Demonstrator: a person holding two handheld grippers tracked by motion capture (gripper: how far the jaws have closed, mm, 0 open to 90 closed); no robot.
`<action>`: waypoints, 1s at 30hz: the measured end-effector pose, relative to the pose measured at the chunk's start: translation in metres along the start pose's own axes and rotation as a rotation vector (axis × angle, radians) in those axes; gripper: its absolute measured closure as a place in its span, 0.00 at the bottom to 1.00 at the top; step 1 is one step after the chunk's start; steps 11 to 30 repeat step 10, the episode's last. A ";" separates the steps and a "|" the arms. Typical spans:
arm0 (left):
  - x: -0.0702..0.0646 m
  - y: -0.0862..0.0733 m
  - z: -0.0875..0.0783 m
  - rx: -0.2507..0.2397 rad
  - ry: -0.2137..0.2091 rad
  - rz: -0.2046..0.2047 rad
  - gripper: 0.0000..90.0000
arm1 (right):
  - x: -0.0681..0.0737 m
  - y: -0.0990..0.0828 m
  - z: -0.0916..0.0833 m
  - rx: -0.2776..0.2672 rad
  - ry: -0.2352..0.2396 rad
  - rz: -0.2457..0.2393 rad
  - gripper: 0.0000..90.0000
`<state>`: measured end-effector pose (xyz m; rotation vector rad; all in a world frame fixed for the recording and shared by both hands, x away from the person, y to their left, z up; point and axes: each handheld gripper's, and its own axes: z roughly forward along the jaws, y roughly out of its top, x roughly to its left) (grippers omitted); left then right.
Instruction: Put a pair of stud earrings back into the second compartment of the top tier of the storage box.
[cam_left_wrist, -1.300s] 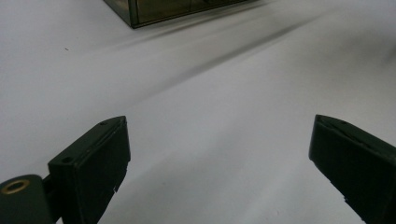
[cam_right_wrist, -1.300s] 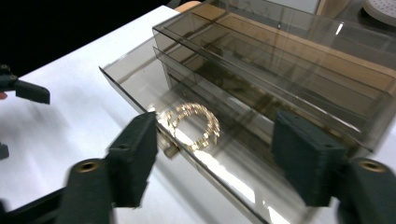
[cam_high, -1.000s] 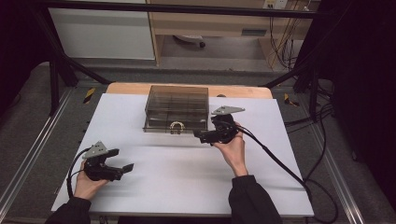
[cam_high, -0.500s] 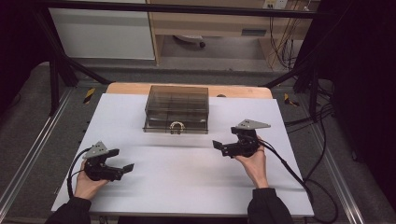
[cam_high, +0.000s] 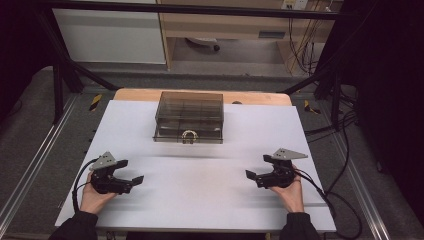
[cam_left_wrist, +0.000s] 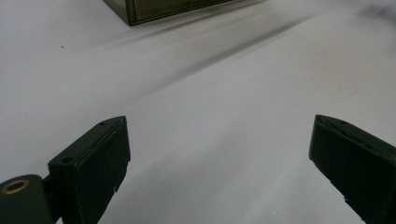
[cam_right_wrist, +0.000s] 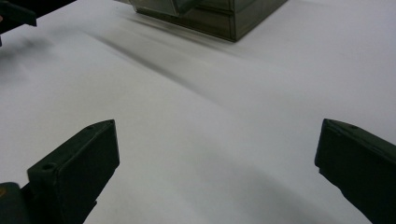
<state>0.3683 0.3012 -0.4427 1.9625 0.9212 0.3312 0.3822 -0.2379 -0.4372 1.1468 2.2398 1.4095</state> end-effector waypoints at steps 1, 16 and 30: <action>0.000 0.000 0.000 0.000 -0.001 0.001 0.06 | -0.003 -0.005 -0.004 -0.007 -0.002 0.006 0.00; -0.001 0.000 0.001 0.006 -0.004 0.007 0.06 | -0.005 -0.016 -0.012 -0.007 0.006 0.008 0.00; -0.001 0.000 0.001 0.006 -0.004 0.007 0.06 | -0.005 -0.016 -0.012 -0.007 0.006 0.008 0.00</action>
